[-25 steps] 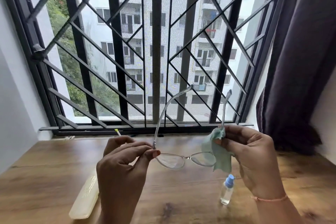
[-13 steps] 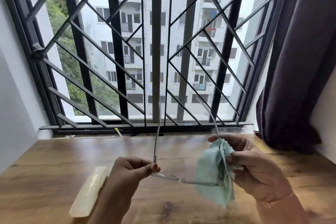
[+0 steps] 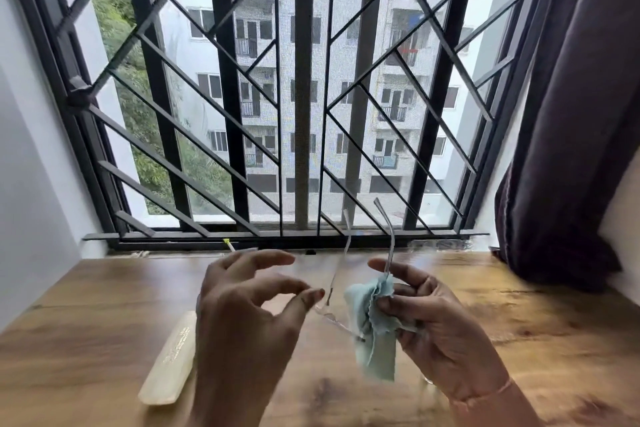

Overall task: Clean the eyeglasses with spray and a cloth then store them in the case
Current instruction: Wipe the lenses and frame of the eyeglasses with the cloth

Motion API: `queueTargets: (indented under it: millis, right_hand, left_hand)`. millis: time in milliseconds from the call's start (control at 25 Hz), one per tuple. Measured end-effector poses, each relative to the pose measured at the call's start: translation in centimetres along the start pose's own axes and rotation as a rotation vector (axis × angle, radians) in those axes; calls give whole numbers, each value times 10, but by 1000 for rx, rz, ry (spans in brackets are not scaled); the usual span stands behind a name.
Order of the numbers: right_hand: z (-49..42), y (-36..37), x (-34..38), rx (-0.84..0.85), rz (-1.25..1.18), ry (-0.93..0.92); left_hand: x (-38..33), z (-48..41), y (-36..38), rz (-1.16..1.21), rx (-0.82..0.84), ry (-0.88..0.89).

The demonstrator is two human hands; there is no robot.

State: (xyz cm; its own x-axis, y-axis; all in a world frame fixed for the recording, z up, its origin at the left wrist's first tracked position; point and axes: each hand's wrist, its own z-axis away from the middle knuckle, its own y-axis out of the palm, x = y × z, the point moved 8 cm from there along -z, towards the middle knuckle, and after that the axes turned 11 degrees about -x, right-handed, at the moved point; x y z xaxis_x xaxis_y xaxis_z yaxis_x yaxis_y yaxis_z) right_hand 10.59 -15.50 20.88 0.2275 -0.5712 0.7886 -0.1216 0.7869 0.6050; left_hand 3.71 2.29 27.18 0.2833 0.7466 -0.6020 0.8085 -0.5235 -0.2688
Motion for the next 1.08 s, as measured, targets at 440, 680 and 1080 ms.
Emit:
queueTargets:
  millis: [440,680,1080]
  right_hand:
    - [-5,3,-7,-18,-107,-52]
    - [-7,-5,-2,-35,-26,-56]
    - [-15,-47,30,-139,-143,-90]
  left_hand:
    - [-38,35,24,-179,76,324]
    - [-31,34,24,-240,-1,317]
    - [-19,27,13,-256,-42,314]
